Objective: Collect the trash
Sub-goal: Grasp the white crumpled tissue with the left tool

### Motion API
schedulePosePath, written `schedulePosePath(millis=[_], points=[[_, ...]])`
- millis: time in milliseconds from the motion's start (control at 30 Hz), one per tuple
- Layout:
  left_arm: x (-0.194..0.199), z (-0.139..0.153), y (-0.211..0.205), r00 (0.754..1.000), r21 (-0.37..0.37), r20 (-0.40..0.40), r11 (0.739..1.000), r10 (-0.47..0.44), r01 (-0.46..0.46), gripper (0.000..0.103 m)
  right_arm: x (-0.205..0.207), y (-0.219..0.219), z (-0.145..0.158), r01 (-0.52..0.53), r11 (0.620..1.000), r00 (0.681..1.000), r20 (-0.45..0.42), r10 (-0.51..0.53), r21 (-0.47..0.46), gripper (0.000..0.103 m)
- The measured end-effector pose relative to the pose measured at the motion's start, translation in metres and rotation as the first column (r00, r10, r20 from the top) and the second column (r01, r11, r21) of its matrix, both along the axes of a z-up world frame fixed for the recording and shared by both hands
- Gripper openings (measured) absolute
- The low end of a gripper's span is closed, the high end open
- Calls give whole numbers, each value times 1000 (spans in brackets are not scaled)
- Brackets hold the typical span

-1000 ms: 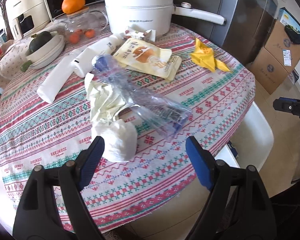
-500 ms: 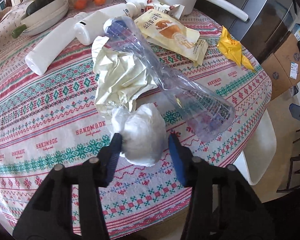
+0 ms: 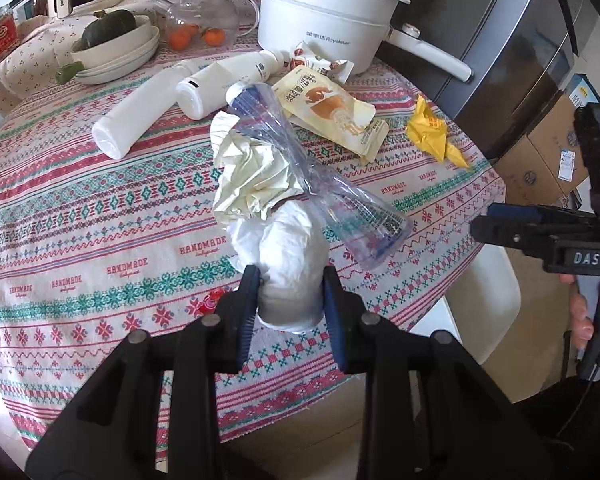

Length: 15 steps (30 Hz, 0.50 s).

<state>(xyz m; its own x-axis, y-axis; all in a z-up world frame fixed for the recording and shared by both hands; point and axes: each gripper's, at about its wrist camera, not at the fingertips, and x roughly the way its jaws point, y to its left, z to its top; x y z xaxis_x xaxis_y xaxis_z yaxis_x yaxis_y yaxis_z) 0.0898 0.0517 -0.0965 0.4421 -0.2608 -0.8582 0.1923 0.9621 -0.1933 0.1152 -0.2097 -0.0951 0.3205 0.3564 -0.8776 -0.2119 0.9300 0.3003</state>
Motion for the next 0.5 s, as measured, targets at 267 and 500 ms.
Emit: schedulePosePath(millis=[267, 500], points=[[-6, 11, 35, 996, 47, 46, 996, 77, -79, 33, 26, 57, -14, -55, 996, 998, -35, 57, 70, 73], [-7, 5, 62, 991, -17, 12, 991, 135, -135, 33, 49, 102, -31, -82, 994, 995, -57, 87, 77, 73]])
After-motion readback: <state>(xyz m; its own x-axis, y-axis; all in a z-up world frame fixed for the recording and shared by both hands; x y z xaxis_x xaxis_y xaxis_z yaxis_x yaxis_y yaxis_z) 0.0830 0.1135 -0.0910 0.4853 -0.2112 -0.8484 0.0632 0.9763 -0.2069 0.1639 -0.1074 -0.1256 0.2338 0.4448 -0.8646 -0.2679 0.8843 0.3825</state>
